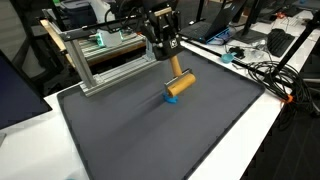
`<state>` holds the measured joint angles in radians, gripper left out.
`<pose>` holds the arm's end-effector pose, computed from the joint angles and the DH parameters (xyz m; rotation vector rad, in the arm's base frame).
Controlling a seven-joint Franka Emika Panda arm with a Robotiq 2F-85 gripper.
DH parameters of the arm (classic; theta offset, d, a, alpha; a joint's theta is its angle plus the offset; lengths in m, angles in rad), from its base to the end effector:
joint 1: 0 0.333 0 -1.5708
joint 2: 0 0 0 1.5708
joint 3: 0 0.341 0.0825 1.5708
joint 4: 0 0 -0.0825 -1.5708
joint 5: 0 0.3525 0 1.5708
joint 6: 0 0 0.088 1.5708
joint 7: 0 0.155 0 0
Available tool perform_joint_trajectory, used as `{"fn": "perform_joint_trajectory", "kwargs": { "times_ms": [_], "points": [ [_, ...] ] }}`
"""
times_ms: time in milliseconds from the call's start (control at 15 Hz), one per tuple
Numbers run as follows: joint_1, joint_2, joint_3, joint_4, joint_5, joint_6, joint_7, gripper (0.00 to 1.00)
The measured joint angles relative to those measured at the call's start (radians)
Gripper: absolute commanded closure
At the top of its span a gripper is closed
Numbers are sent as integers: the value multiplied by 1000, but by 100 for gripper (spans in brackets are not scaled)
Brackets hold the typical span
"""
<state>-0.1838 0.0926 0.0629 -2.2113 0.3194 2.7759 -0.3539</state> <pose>0.5735 -0.0786 0.3913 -2.9747 0.0597 -0.7554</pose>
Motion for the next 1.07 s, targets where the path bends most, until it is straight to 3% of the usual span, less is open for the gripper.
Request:
{"fn": "perform_joint_trajectory", "kwargs": {
  "times_ms": [400, 667, 733, 867, 933, 1067],
  "points": [
    [4, -12, 4, -15, 63, -136, -380, 78],
    [6, 11, -21, 10, 27, -281, -557, 78],
    [6, 18, -29, 24, -7, -315, -582, 53],
    [10, 37, -42, 47, -69, -334, -574, 53],
    [12, 45, -45, 54, -78, -334, -573, 78],
    [17, 57, -47, 59, -81, -327, -570, 78]
  ]
}}
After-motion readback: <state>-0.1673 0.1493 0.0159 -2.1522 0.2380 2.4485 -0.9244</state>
